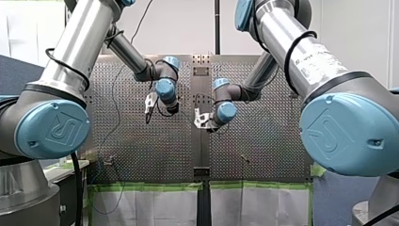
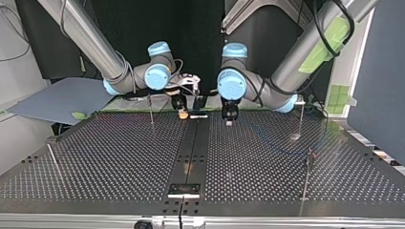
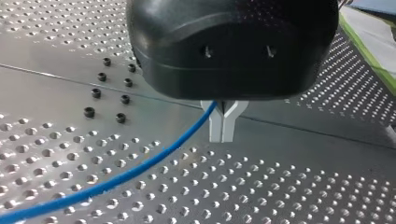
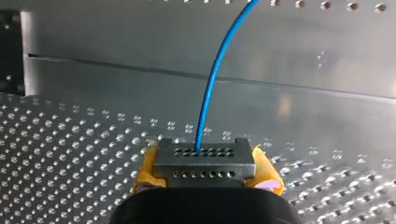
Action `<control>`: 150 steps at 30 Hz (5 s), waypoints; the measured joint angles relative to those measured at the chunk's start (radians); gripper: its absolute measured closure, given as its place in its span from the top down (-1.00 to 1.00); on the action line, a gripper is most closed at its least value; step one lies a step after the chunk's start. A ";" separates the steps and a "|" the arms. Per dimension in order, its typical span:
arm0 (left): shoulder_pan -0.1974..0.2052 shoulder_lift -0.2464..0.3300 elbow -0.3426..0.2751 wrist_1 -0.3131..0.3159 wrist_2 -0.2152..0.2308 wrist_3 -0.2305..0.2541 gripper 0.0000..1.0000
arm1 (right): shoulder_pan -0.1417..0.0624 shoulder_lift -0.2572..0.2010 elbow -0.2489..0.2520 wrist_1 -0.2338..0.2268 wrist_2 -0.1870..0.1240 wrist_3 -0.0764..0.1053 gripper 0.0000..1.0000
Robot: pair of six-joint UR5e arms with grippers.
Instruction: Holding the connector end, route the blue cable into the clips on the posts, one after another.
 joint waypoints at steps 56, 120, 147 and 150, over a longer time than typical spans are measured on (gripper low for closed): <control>-0.170 -0.301 -0.043 0.294 -0.002 -0.040 -1.00 | -0.079 0.006 0.417 -0.491 -0.017 0.083 -1.00; -0.326 -0.637 0.057 0.639 -0.056 -0.076 -1.00 | -0.281 0.258 0.535 -0.850 -0.135 0.076 -1.00; -0.354 -0.717 0.263 0.522 -0.070 -0.080 -1.00 | -0.450 0.252 0.571 -0.911 -0.316 0.064 -1.00; -0.351 -0.718 0.271 0.522 -0.072 -0.081 -1.00 | -0.479 0.252 0.571 -0.906 -0.344 0.043 -1.00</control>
